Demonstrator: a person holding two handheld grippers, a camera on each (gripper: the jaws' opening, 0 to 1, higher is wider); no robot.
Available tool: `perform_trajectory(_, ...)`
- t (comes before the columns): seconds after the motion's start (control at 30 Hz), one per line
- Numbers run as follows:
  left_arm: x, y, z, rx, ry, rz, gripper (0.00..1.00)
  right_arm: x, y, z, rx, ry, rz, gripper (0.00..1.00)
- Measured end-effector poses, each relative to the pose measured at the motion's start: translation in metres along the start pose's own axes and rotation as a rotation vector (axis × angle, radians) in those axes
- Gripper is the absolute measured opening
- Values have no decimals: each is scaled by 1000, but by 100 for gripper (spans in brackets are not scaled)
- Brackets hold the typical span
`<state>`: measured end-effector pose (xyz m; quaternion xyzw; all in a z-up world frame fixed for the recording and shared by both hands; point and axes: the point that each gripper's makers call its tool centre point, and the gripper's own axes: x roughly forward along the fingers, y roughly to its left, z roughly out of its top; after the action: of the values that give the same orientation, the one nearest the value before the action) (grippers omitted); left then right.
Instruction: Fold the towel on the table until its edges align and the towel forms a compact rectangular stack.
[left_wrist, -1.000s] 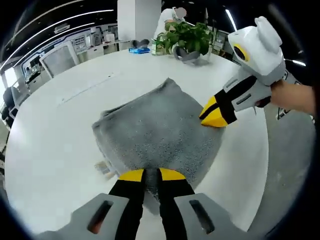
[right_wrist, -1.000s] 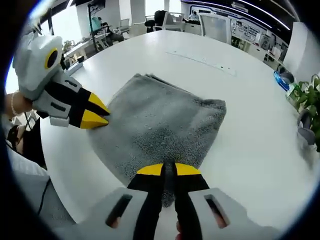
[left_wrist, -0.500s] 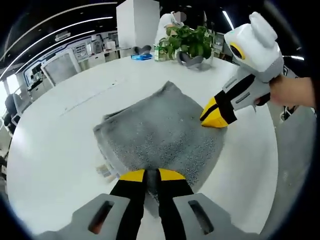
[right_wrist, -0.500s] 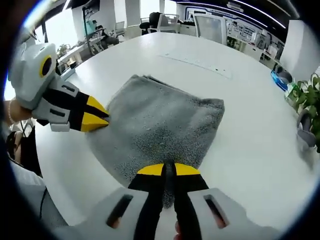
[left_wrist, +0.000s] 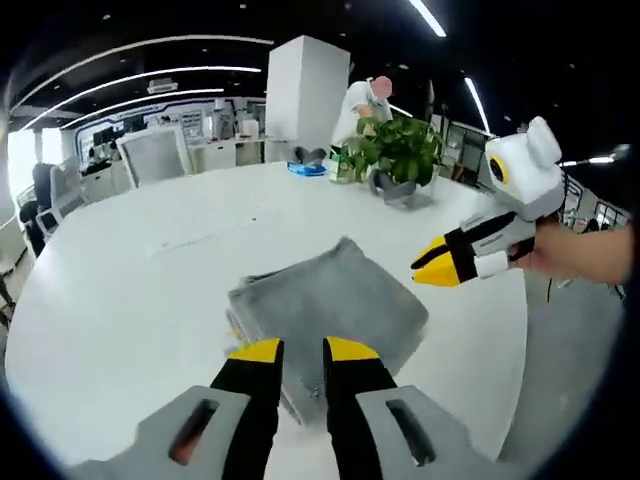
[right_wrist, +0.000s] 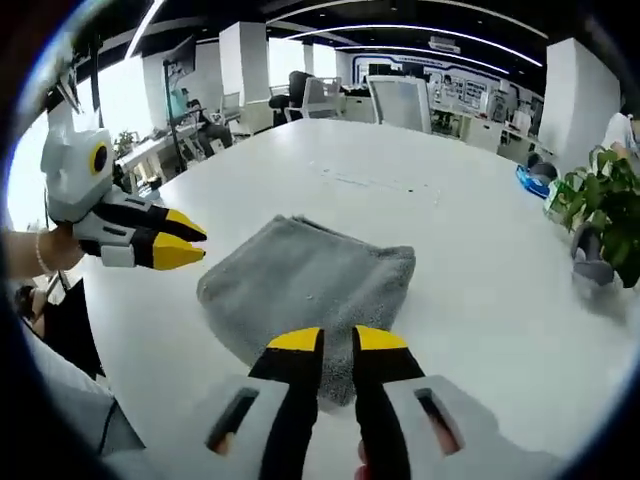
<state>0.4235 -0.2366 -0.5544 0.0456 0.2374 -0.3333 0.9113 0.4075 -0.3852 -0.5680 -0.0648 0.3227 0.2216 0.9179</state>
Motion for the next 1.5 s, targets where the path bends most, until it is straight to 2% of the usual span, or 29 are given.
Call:
perform_trajectory(0.07, -14, 2, 10, -13, -59, 14, 24, -10, 4, 3, 15, -19, 12, 15)
perform_trajectory(0.13, -25, 5, 16, 9, -116, 37, 30, -18, 3, 7, 26, -53, -5, 18)
perform_trajectory(0.23, -38, 9, 13, -8, -124, 69, 35, -33, 4, 15, 69, -117, -8, 31)
perform_trajectory(0.3, -46, 10, 7, -45, -98, 71, 35, -41, 5, 19, 98, -153, 4, 38)
perform_trajectory(0.43, -64, 12, 6, -86, -142, 80, 39, -55, 3, 19, 109, -178, -17, 48)
perform_trajectory(0.57, -83, 10, 12, -103, -192, 76, 47, -65, 0, 16, 124, -194, -51, 67)
perform_trajectory(0.7, -94, 9, 12, -108, -213, 82, 65, -77, 1, 15, 136, -241, -80, 82)
perform_trajectory(0.77, -98, 10, 9, -85, -208, 95, 69, -82, 3, 14, 146, -253, -82, 89)
perform_trajectory(0.9, -100, 7, -1, -105, -177, 76, 92, -89, 5, 9, 145, -249, -87, 99)
perform_trajectory(1.03, -104, 8, -5, -108, -174, 95, 99, -94, 5, 1, 166, -241, -90, 99)
perform_trajectory(1.27, -107, 7, -2, -70, -171, 113, 100, -101, 0, -3, 181, -239, -113, 99)
perform_trajectory(1.5, -109, 11, -2, -82, -175, 120, 100, -106, -4, -2, 162, -237, -132, 99)
